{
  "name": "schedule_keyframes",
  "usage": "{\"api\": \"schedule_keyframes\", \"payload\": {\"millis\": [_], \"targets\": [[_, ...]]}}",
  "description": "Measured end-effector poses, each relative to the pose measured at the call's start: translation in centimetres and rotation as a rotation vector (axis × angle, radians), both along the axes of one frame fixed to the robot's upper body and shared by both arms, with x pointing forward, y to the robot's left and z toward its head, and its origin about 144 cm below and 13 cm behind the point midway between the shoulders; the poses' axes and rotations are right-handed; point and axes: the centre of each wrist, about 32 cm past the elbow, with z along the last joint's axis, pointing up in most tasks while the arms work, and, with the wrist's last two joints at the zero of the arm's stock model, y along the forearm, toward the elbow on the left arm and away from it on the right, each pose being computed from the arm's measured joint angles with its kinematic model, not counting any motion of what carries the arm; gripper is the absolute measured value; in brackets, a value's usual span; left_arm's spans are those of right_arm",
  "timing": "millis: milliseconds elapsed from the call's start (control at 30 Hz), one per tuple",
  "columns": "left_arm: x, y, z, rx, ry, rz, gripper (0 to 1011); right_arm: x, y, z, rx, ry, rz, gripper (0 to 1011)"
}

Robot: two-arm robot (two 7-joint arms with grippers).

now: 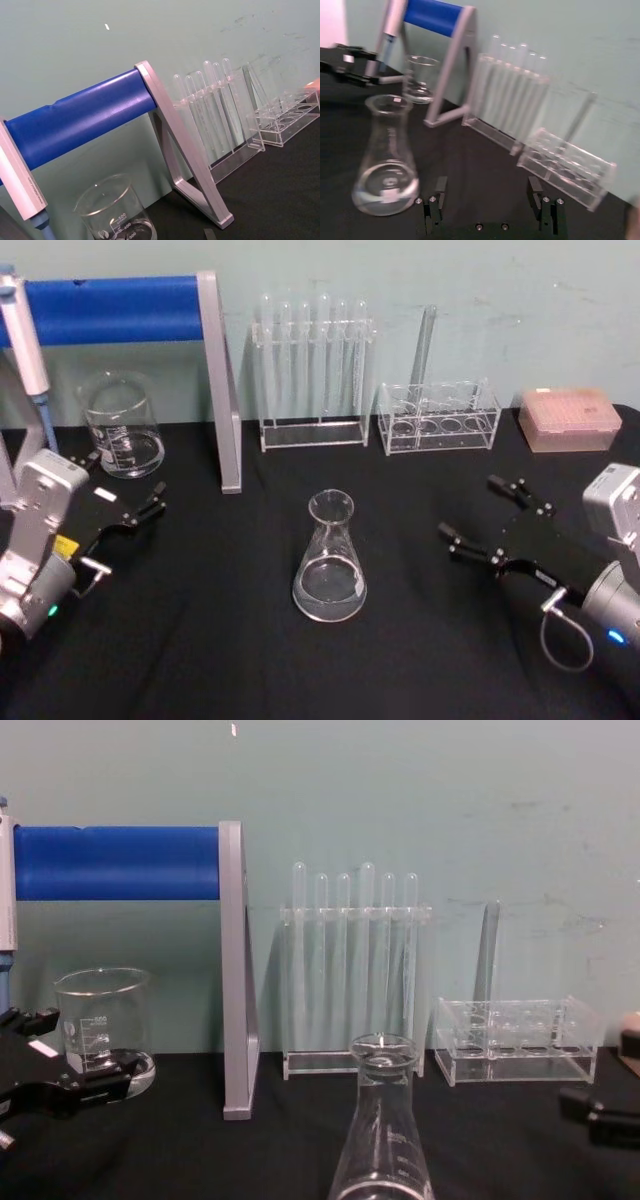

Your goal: Grasp the erlenmeyer flask with one hand, shake it three times, then place it back.

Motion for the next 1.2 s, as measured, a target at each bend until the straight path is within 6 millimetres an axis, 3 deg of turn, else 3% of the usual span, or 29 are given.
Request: {"api": "schedule_keyframes", "payload": {"millis": [467, 1200], "targets": [[0.0, 0.0, 0.0, 0.000, 0.000, 0.000, 1001, 0.2, 1.6, 0.4, 0.060, 0.065, 0.214, 1003], [0.0, 0.0, 0.0, 0.000, 0.000, 0.000, 1001, 4.9, 4.9, 0.1, 0.110, 0.139, 0.367, 1003]]}}
